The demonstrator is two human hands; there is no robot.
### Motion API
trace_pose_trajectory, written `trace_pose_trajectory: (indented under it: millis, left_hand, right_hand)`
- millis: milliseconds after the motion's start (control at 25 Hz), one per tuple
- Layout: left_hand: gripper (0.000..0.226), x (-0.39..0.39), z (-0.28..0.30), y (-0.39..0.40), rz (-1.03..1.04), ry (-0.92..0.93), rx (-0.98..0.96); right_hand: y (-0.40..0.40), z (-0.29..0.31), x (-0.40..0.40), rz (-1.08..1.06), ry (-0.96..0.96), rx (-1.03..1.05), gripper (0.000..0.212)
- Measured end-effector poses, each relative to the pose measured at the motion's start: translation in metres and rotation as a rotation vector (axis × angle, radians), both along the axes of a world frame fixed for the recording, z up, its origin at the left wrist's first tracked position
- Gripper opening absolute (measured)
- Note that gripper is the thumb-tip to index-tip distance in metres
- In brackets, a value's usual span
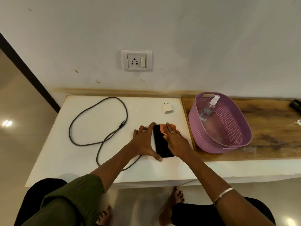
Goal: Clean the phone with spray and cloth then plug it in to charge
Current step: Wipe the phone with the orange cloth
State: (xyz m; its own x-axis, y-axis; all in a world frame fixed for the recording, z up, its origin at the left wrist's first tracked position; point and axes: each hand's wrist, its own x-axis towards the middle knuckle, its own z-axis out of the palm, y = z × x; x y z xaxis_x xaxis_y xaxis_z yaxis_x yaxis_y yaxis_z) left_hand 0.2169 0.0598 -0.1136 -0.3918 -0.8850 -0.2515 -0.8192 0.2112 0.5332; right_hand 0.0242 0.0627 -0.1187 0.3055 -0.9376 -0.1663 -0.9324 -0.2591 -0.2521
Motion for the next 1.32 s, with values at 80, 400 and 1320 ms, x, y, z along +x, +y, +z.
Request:
trace_pose_trajectory:
  millis: [80, 400, 1320]
  left_hand:
    - [0.148, 0.000, 0.000, 0.000, 0.006, 0.004, -0.005]
    - [0.153, 0.000, 0.002, 0.001, -0.006, -0.006, 0.016]
    - [0.145, 0.000, -0.002, 0.001, 0.023, -0.061, -0.012]
  right_hand:
    - [-0.013, 0.002, 0.005, -0.056, -0.038, 0.017, 0.070]
    - [-0.011, -0.003, 0.037, -0.010, 0.013, -0.022, 0.064]
    - [0.100, -0.010, -0.010, 0.172, -0.178, 0.051, 0.059]
